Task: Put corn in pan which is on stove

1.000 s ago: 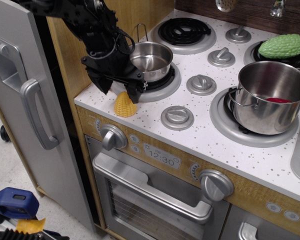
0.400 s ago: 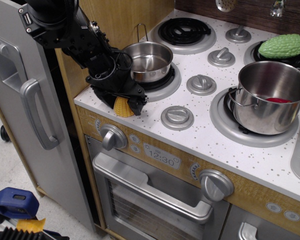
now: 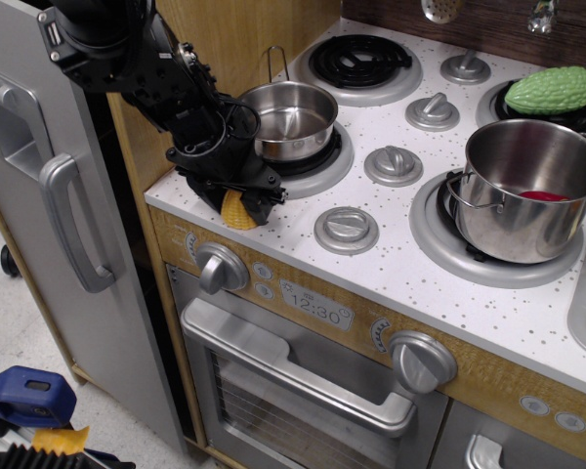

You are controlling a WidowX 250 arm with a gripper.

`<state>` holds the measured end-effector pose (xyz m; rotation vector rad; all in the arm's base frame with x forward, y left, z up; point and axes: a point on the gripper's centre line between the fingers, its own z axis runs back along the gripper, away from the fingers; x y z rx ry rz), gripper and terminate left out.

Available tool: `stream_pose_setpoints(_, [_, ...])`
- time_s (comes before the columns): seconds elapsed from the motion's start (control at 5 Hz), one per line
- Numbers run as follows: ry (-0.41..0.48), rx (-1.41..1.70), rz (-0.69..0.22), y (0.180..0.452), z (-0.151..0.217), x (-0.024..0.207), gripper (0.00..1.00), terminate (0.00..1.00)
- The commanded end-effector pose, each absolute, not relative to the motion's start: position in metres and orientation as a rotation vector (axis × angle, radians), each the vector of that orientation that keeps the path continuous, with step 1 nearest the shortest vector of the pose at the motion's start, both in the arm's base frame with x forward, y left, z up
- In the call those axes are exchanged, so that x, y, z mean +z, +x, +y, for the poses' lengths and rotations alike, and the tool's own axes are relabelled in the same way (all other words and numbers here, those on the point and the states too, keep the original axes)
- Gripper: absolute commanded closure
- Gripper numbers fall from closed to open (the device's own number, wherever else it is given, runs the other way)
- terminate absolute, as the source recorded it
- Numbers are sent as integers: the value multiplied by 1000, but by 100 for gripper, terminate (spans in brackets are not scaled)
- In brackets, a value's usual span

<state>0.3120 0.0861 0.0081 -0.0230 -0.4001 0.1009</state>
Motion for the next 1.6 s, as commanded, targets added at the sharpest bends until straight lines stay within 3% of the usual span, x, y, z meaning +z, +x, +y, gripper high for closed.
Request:
stream_pose_setpoints(0.0, [80,30,-496,335,99,67,100,0])
stream_pose_setpoints(0.2, [133,-21,-524,351,103,89,100,0])
stream_pose_setpoints(0.6, [108,-156,-583,387,113,100,100,0])
stream_pose_setpoints(0.8, [87,-217,-620,399,112,95,0,0])
stream_pose_setpoints(1.2, [69,-241,-642,403,111,94,0,0])
stream_pose_setpoints(1.4, [69,-241,-642,403,111,94,0,100])
